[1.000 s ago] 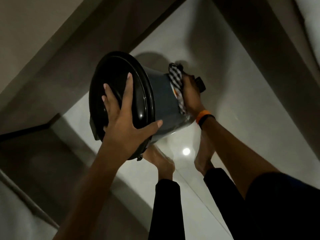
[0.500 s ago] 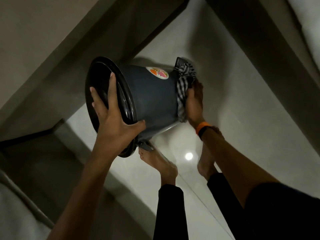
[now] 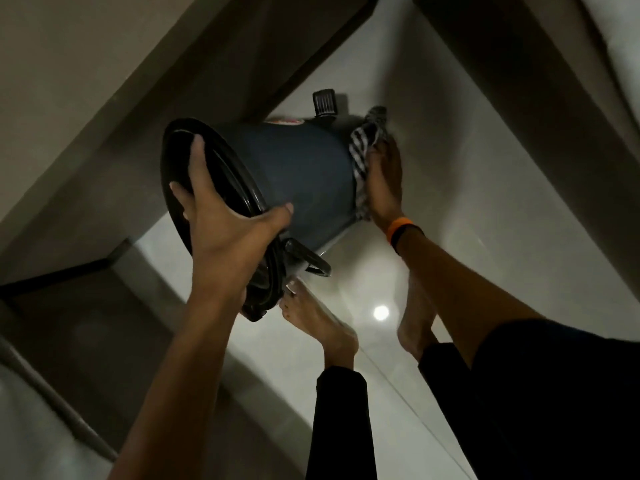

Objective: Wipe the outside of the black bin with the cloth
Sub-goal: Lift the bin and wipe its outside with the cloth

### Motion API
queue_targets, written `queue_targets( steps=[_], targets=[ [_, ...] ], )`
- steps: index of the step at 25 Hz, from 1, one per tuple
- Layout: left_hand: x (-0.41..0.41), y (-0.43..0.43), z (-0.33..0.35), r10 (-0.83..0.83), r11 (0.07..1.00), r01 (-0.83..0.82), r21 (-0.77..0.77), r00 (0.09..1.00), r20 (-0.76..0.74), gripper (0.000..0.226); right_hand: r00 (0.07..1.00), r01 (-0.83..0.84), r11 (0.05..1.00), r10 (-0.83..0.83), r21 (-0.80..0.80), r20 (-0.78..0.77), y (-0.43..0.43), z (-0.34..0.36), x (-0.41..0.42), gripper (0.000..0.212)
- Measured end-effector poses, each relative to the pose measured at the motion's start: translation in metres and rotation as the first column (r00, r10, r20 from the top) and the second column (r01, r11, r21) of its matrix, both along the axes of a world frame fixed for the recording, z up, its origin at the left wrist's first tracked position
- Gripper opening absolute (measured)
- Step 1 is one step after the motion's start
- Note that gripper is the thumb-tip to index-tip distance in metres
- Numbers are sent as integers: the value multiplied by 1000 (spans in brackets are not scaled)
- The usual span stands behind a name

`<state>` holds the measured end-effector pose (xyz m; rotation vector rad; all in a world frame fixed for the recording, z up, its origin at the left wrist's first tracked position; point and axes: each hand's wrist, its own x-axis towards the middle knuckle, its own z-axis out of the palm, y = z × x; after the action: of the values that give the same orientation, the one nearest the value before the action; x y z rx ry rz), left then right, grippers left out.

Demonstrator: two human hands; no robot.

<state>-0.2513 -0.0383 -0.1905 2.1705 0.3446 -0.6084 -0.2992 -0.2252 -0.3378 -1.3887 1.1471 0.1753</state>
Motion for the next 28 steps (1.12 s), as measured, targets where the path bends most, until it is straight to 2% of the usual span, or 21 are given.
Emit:
queue_targets(
  steps=[2,4,6,7,8,9,11,12,13,14,15,17,18,20,21,22,23,26,28],
  targets=[
    [-9,-3,2,35,999,-35,6,998,-57,126,973,-144,989,144,-17,180,27,36,-16,65],
    [-11,-7,3,112,993,-114,-16,989,-94,129,849,-357,920,391,-160,354,68,82,-48,63],
    [-7,-10,1,165,984,-171,-45,980,-113,134,721,-448,855,519,-262,460,87,91,-76,67],
    [-5,-9,-1,172,983,-178,-50,979,-107,134,711,-445,837,546,-319,443,80,80,-77,68],
    [-4,-6,-3,177,982,-182,-50,979,-99,134,739,-434,832,548,-345,391,70,61,-73,68],
    [-4,-3,-5,187,979,-193,-62,978,-90,134,810,-384,877,470,-288,351,58,36,-64,69],
    [-7,2,-4,206,974,-213,-70,974,-93,132,968,-146,983,165,-112,187,20,9,-35,74],
    [-7,4,-1,222,972,-228,-55,970,-100,130,990,-53,998,57,-33,127,10,6,-25,72],
    [-5,5,1,252,965,-259,-44,960,-121,128,994,-20,1000,19,5,106,8,14,-20,63],
    [0,5,4,301,948,-313,-53,940,-159,124,988,-66,998,65,-2,142,14,28,-21,53],
    [8,5,8,358,922,-379,-81,912,-200,115,959,-188,980,196,-60,204,29,51,-25,47],
    [19,1,13,386,904,-413,-110,900,-202,93,796,-473,864,504,-175,335,58,83,-34,53],
    [21,1,18,362,917,-385,-109,914,-180,93,748,-518,822,570,-236,340,60,75,-34,56],
    [10,5,28,162,985,-169,-42,979,-124,114,792,-482,836,544,-263,278,39,54,-6,52],
    [2,4,32,-10,1000,12,20,993,-121,125,825,-441,876,481,-193,296,24,40,12,52],
    [-6,2,34,-181,978,193,79,973,-140,133,874,-380,921,388,-84,294,6,27,29,53],
    [-11,-1,32,-289,946,306,111,946,-145,137,917,-313,950,303,-4,261,-8,20,41,53],
    [-1,-19,26,-332,929,343,136,938,-96,132,937,-221,955,151,198,316,-4,44,34,56],
    [8,-20,24,-281,948,288,136,957,-65,126,906,-246,959,174,144,386,30,76,4,60]
  ],
)
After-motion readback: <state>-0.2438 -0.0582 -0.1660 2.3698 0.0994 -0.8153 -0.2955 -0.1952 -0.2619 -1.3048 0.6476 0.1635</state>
